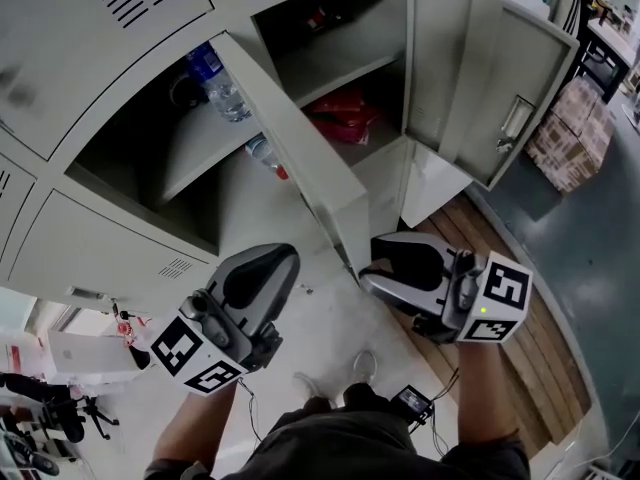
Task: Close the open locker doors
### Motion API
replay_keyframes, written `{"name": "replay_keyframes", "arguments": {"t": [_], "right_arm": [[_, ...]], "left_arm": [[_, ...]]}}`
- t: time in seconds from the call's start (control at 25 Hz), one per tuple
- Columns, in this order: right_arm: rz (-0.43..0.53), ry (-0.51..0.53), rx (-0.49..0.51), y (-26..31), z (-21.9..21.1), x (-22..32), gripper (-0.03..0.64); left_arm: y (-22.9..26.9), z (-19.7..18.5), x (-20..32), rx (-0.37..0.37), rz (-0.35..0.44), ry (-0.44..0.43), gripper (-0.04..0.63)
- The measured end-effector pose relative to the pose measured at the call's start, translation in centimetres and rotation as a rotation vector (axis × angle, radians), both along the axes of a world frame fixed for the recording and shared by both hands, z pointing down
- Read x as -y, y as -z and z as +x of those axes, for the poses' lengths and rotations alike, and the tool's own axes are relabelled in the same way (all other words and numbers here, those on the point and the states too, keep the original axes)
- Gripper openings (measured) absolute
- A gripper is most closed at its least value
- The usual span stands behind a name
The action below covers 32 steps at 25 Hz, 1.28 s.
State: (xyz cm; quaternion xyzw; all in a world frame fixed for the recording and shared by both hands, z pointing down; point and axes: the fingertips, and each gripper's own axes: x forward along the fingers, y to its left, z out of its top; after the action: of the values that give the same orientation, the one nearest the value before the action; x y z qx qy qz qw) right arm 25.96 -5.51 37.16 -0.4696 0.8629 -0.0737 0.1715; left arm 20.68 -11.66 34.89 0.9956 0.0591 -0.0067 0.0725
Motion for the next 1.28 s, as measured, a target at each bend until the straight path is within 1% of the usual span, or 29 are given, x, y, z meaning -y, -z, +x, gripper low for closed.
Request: {"name": "replay_keyframes", "arguments": {"t": [0.16, 0.32, 0.56, 0.84, 1.08, 1.28], "right_arm": [[0.004, 0.052, 0.018, -0.1, -0.8, 0.5, 0.127], [0.01, 0.1, 0.016, -0.1, -2.1, 1.2, 0.132], [0.012, 0.128, 0.024, -0.1, -3.6, 1.8, 0.132], [-0.003, 0.125, -0.007, 0.0, -5.5, 2.7, 0.132], [-0.014, 0.086, -0.056, 0.0, -7.1, 3.6, 0.132], [-0.018, 0.052, -0.056, 0.0, -7.8, 4.1, 0.13]], "left_arm": [[-0.1, -0.8, 0.8, 0.004, -0.001, 0.019, 0.011], [-0.3, -1.6, 1.5, 0.004, -0.001, 0.034, 0.011], [-0.1, -3.0, 2.6, -0.001, -0.002, 0.047, 0.011], [0.5, -4.8, 3.4, -0.01, 0.004, 0.047, 0.011], [0.7, -6.4, 4.0, -0.022, -0.003, 0.053, 0.011], [0.6, -7.6, 4.4, -0.023, -0.008, 0.05, 0.011]]}}
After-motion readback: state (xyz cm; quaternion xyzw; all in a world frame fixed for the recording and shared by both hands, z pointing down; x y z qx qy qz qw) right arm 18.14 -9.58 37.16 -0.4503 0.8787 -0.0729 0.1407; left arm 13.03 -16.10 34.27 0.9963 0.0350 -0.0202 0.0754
